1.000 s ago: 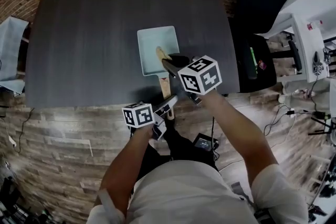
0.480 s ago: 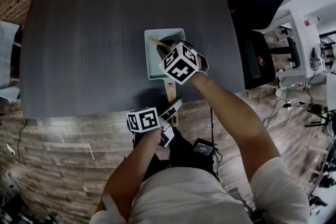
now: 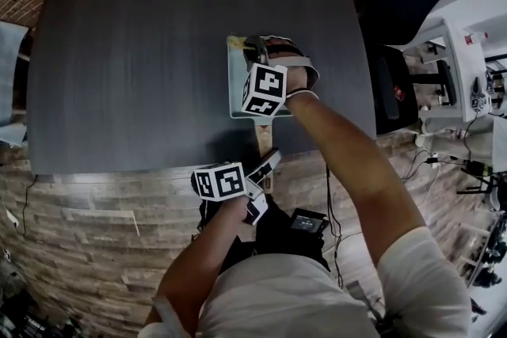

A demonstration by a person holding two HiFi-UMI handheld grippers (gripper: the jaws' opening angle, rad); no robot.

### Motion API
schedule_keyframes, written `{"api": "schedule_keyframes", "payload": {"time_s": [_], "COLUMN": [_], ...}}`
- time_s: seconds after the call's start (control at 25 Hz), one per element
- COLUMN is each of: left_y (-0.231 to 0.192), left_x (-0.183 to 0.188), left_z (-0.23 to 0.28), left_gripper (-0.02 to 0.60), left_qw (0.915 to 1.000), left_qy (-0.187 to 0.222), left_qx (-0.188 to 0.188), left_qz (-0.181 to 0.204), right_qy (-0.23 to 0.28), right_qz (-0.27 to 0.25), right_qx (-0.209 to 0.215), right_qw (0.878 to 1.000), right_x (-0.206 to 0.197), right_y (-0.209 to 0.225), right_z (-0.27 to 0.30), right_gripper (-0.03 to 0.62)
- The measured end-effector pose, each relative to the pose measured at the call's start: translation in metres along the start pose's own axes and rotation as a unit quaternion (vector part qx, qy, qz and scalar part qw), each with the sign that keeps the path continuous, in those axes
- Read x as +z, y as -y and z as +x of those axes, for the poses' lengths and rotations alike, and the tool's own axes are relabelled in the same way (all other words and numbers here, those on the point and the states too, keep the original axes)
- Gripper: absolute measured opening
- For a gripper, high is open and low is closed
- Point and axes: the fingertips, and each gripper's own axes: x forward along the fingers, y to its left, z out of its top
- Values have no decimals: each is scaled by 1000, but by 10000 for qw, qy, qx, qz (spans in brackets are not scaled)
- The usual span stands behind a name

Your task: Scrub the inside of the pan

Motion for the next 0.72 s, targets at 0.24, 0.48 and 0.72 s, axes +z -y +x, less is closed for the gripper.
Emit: {"api": "schedule_keyframes", "payload": {"time_s": [0.24, 0.48, 0.72], "left_y": [0, -1, -1], "left_x": [1, 2, 0], "left_z": [1, 0, 0], "left_gripper": [78, 78, 78], "left_qw": [10000, 9999, 9998], "left_qy": [-36, -98, -177], "left_qx": [12, 21, 40], "left_qz": [34, 50, 99], "right_qy": [-72, -205, -254], "right_qz": [-402, -638, -728], "right_qx": [192, 575, 1077], "right_qw": [9990, 9961, 9912], "right_x": [-2, -5, -2], "right_y": [-25, -40, -50], "right_z": [9, 12, 6], "right_gripper": [54, 54, 54]}}
